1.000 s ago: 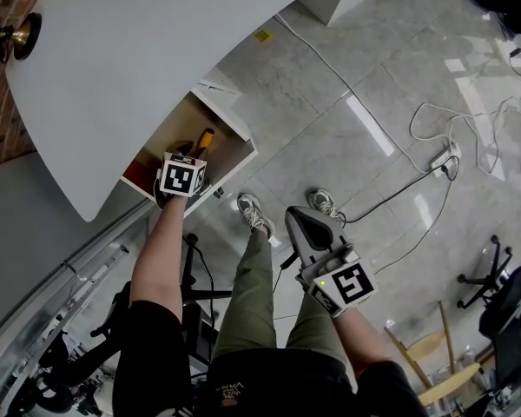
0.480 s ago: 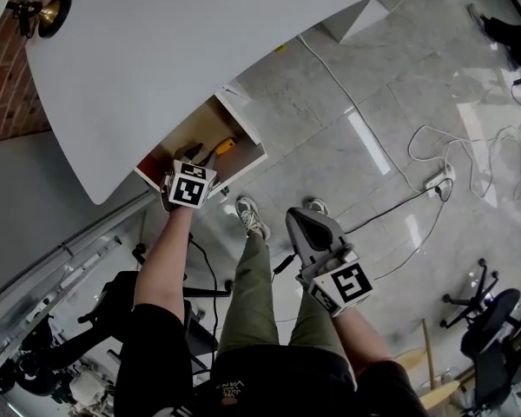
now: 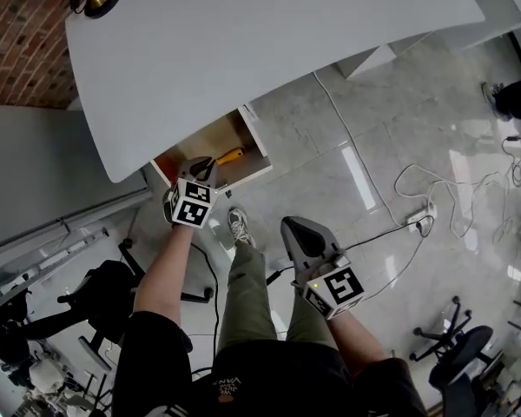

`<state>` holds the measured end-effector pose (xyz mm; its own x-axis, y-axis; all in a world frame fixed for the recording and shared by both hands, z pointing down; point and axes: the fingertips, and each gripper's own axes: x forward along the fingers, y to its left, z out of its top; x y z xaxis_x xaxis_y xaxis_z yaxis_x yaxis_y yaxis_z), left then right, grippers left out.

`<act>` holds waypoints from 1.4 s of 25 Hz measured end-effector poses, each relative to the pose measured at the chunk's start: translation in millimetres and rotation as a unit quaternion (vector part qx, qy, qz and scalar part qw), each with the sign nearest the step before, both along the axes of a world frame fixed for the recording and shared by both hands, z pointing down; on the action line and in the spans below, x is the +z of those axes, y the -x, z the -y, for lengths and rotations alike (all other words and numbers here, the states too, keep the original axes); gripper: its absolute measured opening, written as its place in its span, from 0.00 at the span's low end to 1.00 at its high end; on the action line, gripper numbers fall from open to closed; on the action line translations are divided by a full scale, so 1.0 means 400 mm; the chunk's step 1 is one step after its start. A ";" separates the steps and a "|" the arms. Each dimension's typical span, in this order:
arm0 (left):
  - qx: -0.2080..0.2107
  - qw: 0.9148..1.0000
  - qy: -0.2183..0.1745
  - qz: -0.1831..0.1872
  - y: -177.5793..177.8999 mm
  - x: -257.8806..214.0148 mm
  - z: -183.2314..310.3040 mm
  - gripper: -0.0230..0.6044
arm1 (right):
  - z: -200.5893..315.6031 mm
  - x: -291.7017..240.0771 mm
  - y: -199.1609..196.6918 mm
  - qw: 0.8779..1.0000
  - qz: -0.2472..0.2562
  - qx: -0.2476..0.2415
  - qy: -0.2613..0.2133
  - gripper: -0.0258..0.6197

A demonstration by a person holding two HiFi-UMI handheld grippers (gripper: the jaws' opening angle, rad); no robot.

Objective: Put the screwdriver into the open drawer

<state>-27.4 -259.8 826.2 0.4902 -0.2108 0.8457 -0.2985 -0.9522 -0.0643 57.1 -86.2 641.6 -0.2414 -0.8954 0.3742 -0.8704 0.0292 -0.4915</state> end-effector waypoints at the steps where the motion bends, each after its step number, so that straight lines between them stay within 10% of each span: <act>1: -0.003 1.000 -0.007 -0.011 -0.001 -0.030 -0.006 0.08 | -0.001 -0.015 0.005 1.000 -0.001 -0.007 -0.002 0.04; 13: -0.094 0.987 -0.044 -0.124 0.050 -0.376 -0.118 0.05 | -0.020 -0.183 0.046 0.995 -0.022 -0.093 -0.032 0.04; 35: -0.225 0.927 -0.121 -0.273 0.206 -0.850 -0.409 0.05 | -0.112 -0.444 0.114 0.976 -0.054 -0.183 -0.102 0.04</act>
